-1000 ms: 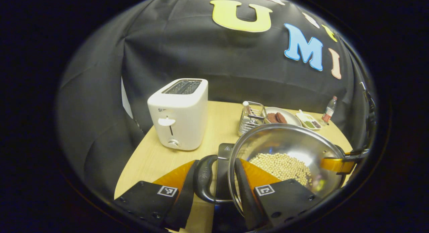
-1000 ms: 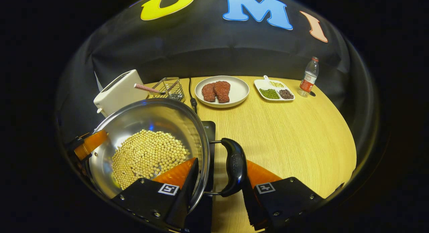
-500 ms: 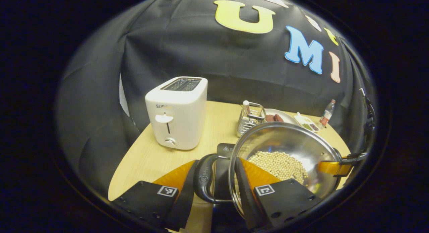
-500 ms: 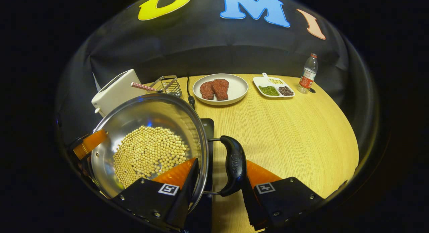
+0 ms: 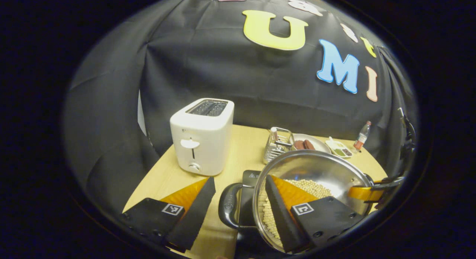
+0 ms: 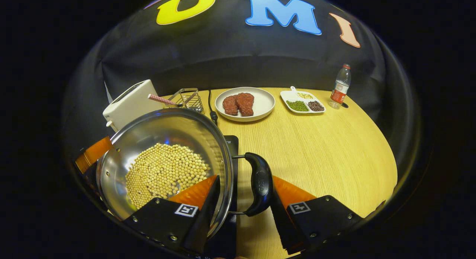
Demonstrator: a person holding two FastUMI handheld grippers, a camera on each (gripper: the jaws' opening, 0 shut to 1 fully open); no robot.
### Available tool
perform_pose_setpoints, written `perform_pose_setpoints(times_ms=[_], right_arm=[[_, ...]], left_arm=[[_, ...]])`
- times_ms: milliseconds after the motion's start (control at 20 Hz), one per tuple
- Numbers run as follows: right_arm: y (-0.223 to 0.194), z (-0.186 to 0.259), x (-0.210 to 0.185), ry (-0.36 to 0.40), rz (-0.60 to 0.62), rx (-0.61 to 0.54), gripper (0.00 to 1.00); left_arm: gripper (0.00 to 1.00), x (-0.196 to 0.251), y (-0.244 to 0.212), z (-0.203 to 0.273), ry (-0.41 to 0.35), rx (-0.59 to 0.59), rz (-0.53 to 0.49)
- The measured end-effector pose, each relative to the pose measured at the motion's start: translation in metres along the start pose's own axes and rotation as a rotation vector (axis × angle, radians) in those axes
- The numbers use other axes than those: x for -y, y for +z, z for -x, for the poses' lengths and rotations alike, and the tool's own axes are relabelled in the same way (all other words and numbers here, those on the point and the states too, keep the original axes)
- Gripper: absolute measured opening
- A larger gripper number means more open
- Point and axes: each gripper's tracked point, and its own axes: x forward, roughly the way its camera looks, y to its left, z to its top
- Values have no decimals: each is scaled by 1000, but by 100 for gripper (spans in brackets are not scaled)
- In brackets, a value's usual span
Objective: First push the handle of the pot to place it horizontally, then grasp the pot with both hands and set it on the induction cooktop.
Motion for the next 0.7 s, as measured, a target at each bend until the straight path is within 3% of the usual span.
perform_pose_setpoints(times_ms=[150,350,700], right_arm=[[24,16,2,14,4,85,84],[74,56,9,49,8,239,84],[164,161,53,66,12,478,84]], left_arm=[[92,-7,27,17,44,62,6],[92,15,88,58,54,174,3],[92,119,178,144,-4,341,-33]])
